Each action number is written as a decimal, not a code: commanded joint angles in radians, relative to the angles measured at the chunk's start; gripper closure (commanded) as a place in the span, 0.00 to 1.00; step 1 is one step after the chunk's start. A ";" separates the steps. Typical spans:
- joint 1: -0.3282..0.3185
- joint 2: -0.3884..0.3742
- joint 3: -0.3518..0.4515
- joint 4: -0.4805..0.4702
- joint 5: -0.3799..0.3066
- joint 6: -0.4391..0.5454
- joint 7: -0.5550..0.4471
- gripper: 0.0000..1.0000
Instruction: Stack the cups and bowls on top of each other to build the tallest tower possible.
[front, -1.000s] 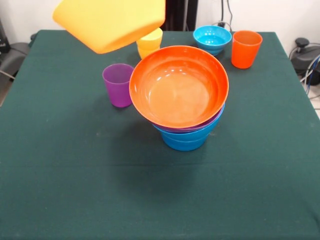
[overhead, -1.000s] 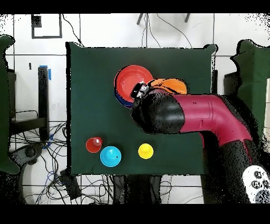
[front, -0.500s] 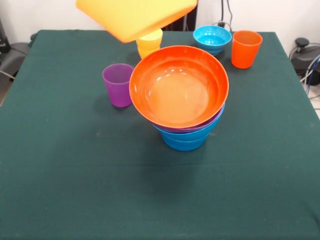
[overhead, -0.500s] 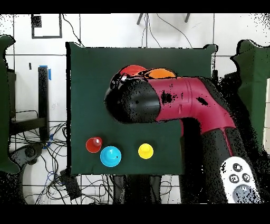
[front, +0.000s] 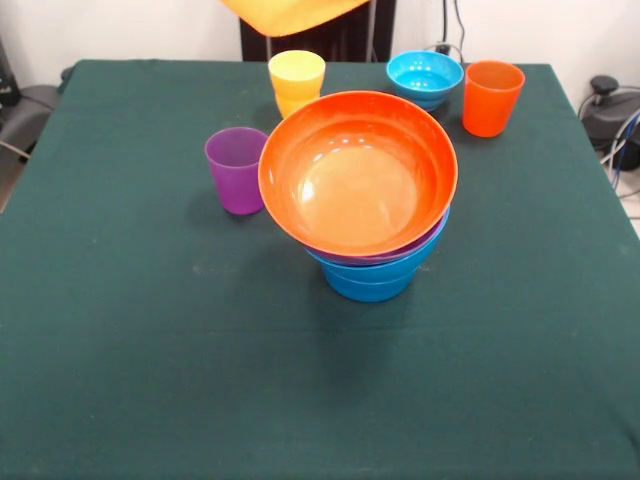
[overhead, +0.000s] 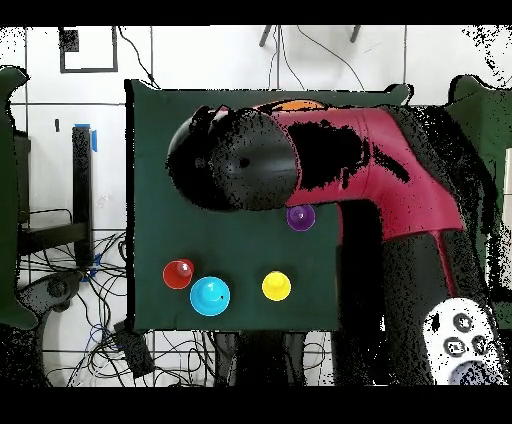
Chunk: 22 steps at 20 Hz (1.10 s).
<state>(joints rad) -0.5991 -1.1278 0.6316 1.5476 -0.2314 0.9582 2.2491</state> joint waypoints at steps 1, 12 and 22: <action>0.047 0.051 -0.049 -0.117 -0.014 0.102 0.051 1.00; 0.108 0.132 -0.099 -0.139 -0.055 -0.008 0.089 1.00; 0.156 0.214 -0.151 -0.181 -0.078 -0.109 0.105 1.00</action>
<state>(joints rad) -0.4799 -0.9953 0.5583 1.4124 -0.2406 0.9230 2.2491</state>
